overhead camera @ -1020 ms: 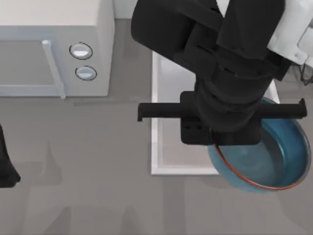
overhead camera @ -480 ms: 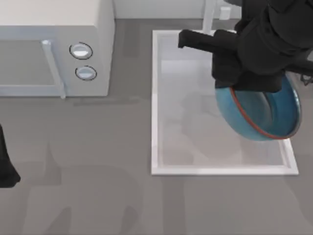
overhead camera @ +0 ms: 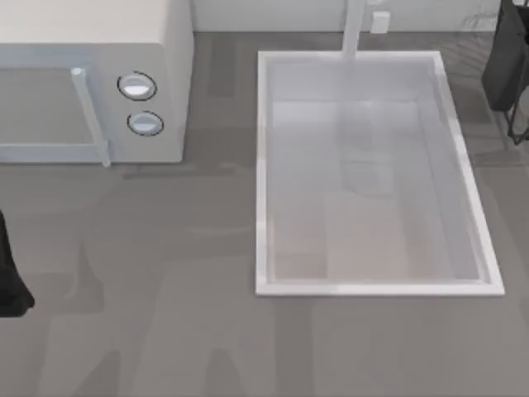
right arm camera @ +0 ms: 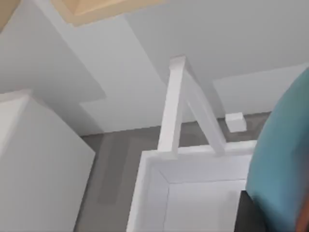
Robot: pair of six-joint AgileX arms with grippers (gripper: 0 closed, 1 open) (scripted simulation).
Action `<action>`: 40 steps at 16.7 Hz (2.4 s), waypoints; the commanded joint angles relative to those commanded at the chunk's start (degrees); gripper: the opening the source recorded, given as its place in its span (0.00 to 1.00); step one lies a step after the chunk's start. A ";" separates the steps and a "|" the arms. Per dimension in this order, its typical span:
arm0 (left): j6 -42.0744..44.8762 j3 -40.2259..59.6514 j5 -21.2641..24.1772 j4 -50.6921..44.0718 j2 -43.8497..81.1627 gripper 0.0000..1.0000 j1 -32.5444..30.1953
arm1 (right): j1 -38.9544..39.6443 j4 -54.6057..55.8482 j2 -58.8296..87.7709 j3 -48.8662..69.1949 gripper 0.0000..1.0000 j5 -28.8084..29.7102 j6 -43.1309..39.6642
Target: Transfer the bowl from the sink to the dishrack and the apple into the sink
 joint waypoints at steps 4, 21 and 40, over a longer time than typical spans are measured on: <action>0.00 0.00 0.00 0.00 0.00 1.00 0.00 | -17.38 18.54 -3.68 -5.84 0.00 -5.13 -11.56; 0.00 0.00 0.00 0.00 0.00 1.00 0.00 | -25.52 41.34 3.62 -12.84 0.00 -5.58 -18.39; 0.00 0.00 0.00 0.00 0.00 1.00 0.00 | -20.64 76.05 22.45 -28.16 0.30 -0.61 -18.55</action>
